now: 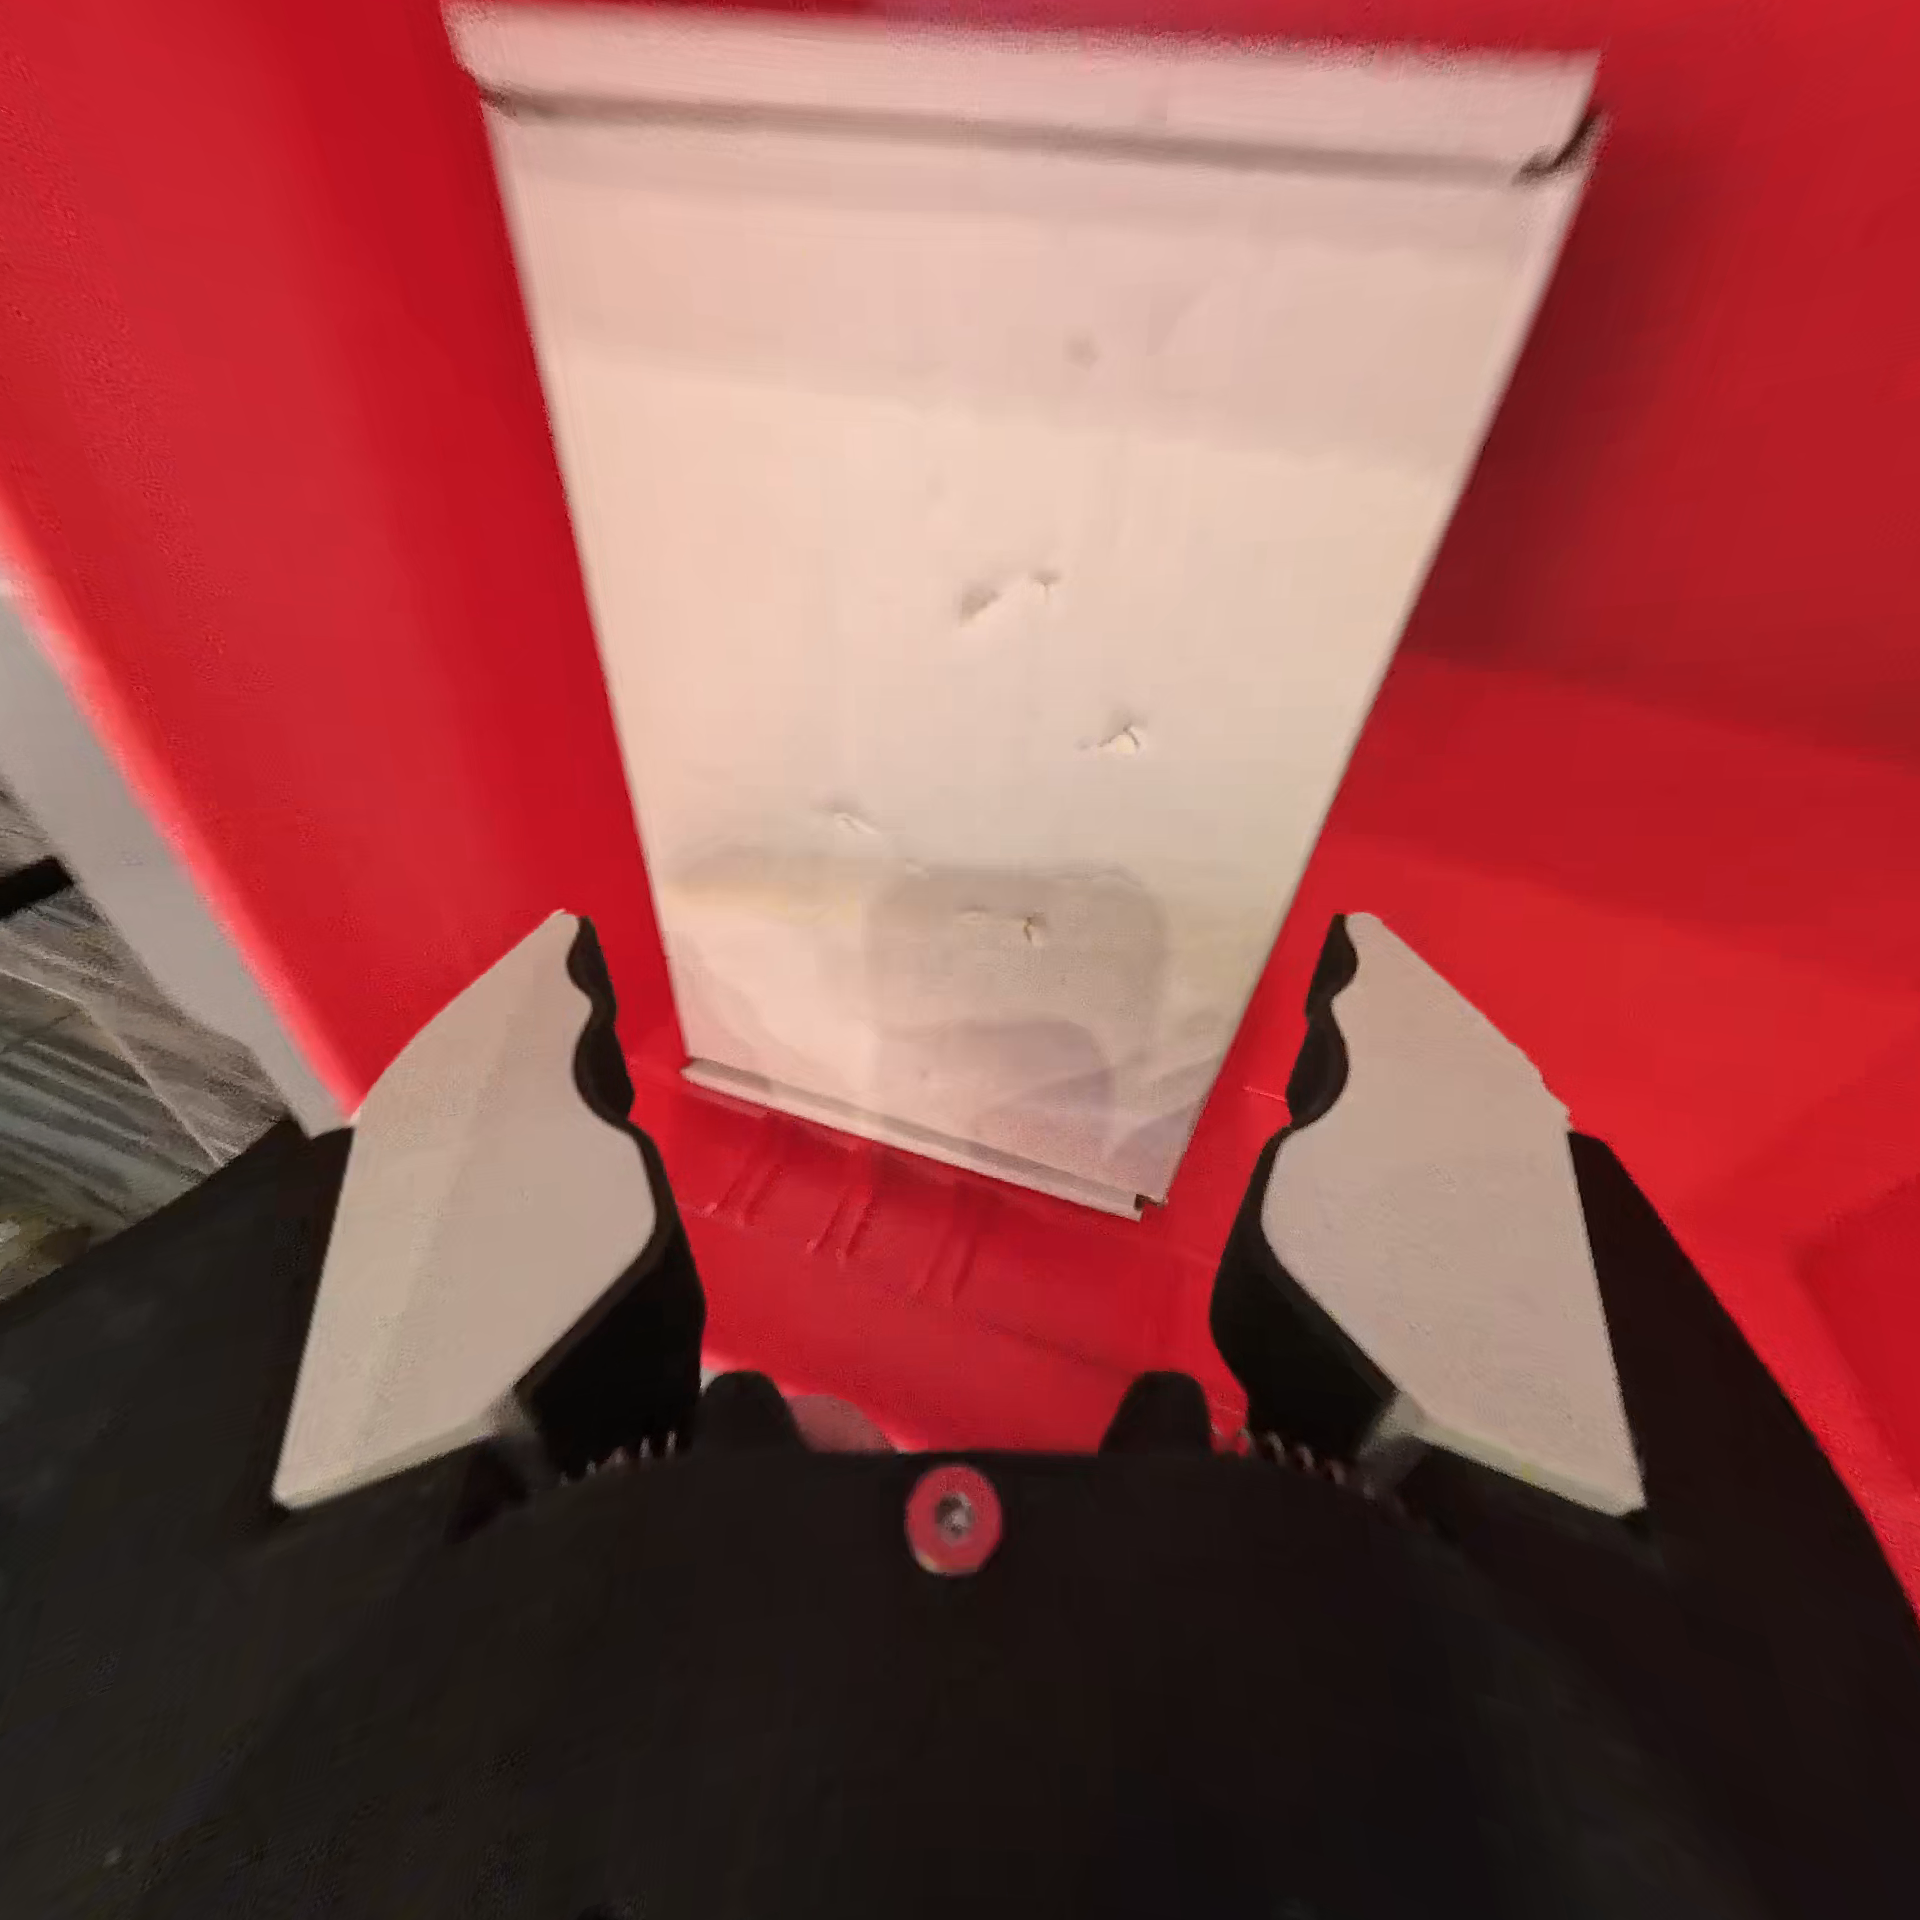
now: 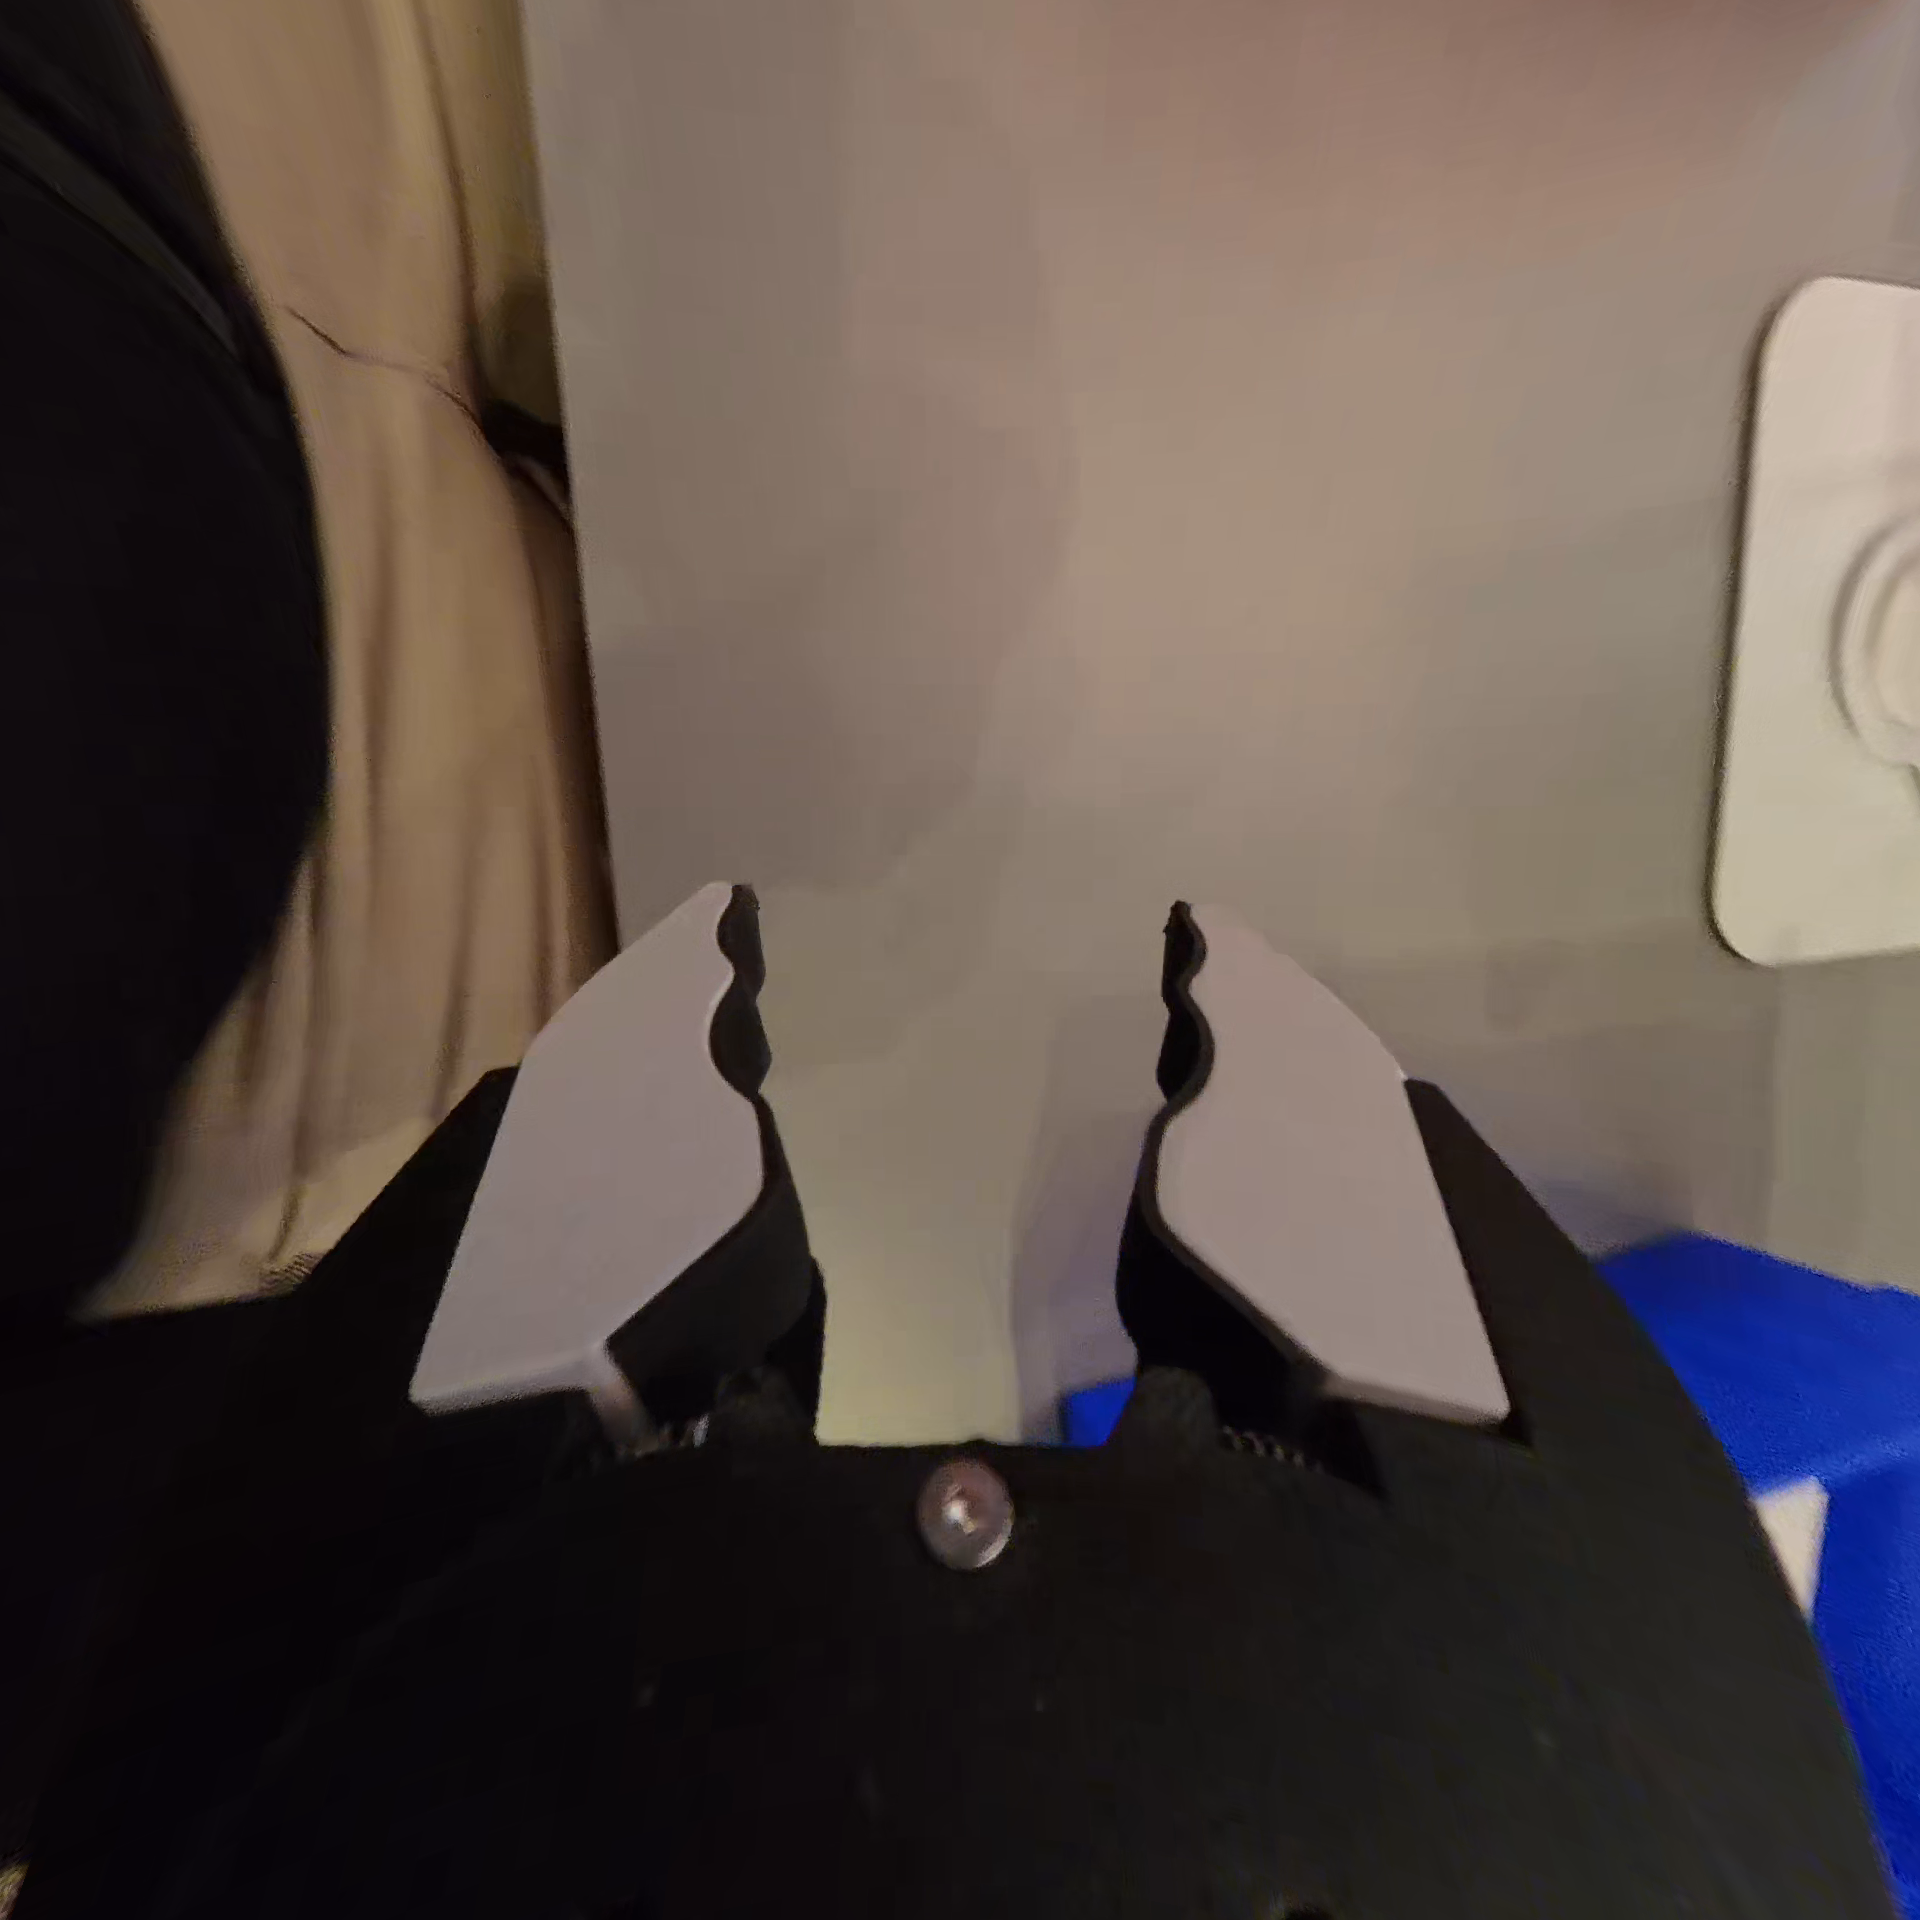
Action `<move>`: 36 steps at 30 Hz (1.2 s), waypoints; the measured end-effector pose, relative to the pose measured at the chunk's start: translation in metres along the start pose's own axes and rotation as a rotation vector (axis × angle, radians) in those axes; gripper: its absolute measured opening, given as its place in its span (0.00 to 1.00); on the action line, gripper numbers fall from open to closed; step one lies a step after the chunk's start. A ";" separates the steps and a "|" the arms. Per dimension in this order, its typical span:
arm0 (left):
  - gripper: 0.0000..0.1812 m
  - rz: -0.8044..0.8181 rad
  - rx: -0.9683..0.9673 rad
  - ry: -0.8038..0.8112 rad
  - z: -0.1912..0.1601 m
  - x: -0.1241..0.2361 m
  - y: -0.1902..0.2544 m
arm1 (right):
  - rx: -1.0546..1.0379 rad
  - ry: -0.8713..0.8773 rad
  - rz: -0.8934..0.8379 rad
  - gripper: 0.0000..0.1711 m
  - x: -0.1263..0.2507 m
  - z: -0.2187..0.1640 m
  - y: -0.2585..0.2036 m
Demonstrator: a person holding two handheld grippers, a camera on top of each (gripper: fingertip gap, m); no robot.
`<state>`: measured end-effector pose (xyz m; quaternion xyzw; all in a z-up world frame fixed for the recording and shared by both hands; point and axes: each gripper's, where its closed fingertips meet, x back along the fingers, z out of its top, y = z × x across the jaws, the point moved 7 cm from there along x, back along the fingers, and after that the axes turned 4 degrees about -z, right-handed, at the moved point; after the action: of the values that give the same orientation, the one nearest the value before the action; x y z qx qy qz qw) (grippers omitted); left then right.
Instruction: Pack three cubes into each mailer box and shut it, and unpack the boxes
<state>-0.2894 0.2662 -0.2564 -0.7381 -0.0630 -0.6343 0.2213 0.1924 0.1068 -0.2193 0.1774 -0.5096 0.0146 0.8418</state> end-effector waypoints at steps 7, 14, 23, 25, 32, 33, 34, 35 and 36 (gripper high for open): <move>0.68 -0.010 -0.020 -0.056 -0.001 -0.021 -0.003 | 0.020 0.033 0.097 0.41 -0.024 0.015 -0.018; 0.26 0.041 0.036 0.069 -0.006 0.014 -0.008 | 0.009 0.026 0.135 0.41 -0.039 0.012 -0.022; 0.68 0.018 0.084 -0.007 -0.007 -0.004 -0.028 | 0.000 0.015 0.166 0.41 -0.047 0.009 -0.028; 0.67 -0.048 0.081 0.003 -0.004 -0.011 -0.032 | -0.005 0.012 0.171 0.41 -0.049 0.009 -0.028; 0.65 -0.097 0.052 -0.052 -0.002 -0.018 -0.051 | -0.028 0.015 0.198 0.40 -0.054 0.005 -0.026; 0.72 -0.090 0.072 -0.081 -0.004 -0.020 -0.054 | -0.030 0.016 0.201 0.40 -0.055 0.004 -0.026; 0.71 -0.096 0.076 -0.068 -0.003 -0.020 -0.056 | -0.032 0.019 0.205 0.40 -0.055 0.004 -0.026; 0.72 -0.112 0.077 -0.043 -0.001 -0.020 -0.055 | -0.034 0.022 0.209 0.39 -0.055 0.004 -0.026; 0.71 -0.133 0.072 -0.050 -0.001 -0.023 -0.054 | -0.036 0.023 0.214 0.39 -0.055 0.004 -0.026</move>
<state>-0.3149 0.3182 -0.2650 -0.7394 -0.1402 -0.6264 0.2031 0.1678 0.0895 -0.2727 0.1070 -0.5160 0.0972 0.8443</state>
